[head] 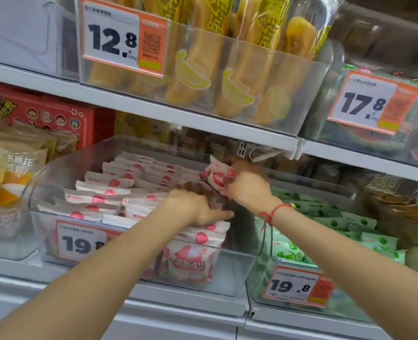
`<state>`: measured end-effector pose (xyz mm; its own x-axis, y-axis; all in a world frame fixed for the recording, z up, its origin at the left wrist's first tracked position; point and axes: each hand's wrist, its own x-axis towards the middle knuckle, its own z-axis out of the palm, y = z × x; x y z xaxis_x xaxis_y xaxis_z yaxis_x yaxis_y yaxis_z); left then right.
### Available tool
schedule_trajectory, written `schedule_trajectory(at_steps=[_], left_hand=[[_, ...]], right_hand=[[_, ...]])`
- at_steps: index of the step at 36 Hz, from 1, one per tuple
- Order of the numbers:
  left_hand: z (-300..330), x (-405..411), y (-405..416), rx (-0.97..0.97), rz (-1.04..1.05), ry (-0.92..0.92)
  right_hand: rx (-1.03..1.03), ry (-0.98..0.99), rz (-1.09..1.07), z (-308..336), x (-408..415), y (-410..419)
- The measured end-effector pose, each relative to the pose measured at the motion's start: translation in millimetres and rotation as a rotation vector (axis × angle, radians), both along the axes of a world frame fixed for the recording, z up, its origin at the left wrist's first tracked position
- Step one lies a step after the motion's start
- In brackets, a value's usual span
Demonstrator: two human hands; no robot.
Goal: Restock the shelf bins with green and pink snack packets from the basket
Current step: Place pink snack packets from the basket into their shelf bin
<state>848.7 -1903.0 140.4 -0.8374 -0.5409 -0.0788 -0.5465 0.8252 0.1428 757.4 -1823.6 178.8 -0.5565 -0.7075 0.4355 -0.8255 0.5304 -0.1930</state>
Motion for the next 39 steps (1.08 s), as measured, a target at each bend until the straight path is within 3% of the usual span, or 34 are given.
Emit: schedule_trajectory(at_steps=[5,15,31,34,36,39], left_hand=[[7.1,6.0,-3.6,-0.012,0.033,-0.085],[-0.8,6.2,-13.8,-0.034,0.026,-0.034],[-0.5,7.0,-11.5,-0.007,0.043,-0.049],[-1.1,7.2,-11.7,-0.008,0.035,-0.046],[-2.1,6.8,-12.6,-0.010,0.036,-0.050],[-4.7,5.7,-13.7,-0.027,0.032,-0.045]], right_hand=[[0.183,0.151,-0.118,6.9,-18.4,-28.4],[0.571,0.040,-0.097,12.8,-22.1,-49.0],[0.545,0.134,-0.015,-0.8,-29.1,-55.4],[0.537,0.238,-0.010,5.9,-26.3,-42.4],[0.636,0.284,0.028,7.6,-25.1,-35.5],[0.945,0.245,0.055,3.5,-19.5,-34.7]])
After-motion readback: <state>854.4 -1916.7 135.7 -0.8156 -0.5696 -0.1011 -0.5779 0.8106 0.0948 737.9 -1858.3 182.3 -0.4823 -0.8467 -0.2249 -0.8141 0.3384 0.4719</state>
